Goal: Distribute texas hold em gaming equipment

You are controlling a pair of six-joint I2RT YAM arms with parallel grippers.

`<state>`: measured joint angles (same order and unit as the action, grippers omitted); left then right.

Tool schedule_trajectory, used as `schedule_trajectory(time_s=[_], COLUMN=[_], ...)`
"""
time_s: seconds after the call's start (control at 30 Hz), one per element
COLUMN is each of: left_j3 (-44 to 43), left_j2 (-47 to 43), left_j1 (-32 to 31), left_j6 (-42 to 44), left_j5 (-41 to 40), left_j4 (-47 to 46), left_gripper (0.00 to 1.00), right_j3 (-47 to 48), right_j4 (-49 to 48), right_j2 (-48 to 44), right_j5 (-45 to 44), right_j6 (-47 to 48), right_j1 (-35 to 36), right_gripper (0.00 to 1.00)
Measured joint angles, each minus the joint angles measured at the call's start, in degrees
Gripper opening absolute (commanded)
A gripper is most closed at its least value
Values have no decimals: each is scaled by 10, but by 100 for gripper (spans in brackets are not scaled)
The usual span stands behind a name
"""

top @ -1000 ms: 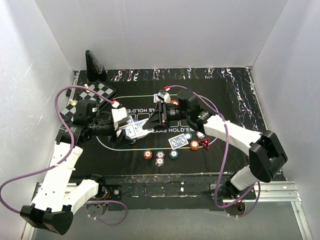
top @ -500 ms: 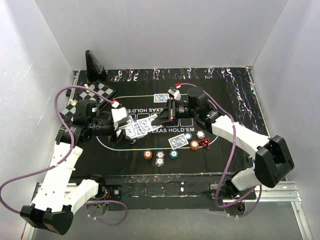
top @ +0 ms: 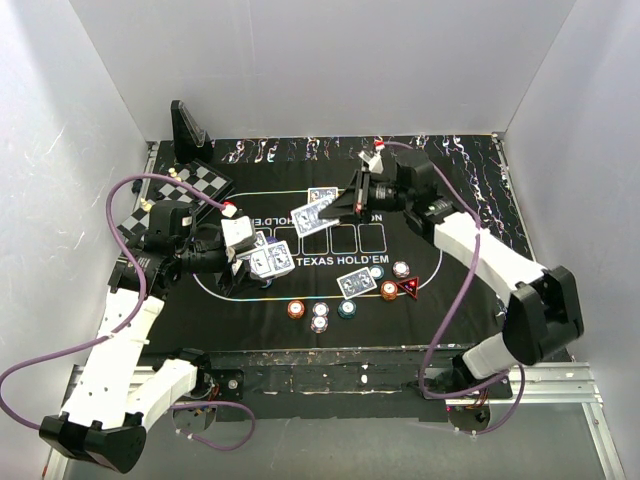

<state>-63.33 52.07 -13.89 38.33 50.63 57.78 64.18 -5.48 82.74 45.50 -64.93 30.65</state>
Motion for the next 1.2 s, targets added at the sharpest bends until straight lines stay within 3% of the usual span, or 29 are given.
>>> schedule_trajectory(time_s=[0.2,0.53,0.9,1.0,1.1,1.2], left_j3=[0,0,0,0,0,0], left_j2=[-2,-6,-9,-10,-12,-16], left_j1=[0,0,0,0,0,0], left_j6=[0,-6,-9,-9,-9,-9], left_j5=[1,1,3,6,9,9], left_j4=[0,0,0,0,0,1], left_gripper=[13,13,13,13,13,13], right_j3=[137,406,599,651,657,657], right_j4=[-1,69,120,136,148,160], right_j2=[160,501,647,669,672,676], right_j5=[9,-17,-64,-80,-90,-95], right_j6=[14,32,10,16,19,21], right_j1=[9,87,115,117,118,118], right_gripper=[1,1,7,16,35,47])
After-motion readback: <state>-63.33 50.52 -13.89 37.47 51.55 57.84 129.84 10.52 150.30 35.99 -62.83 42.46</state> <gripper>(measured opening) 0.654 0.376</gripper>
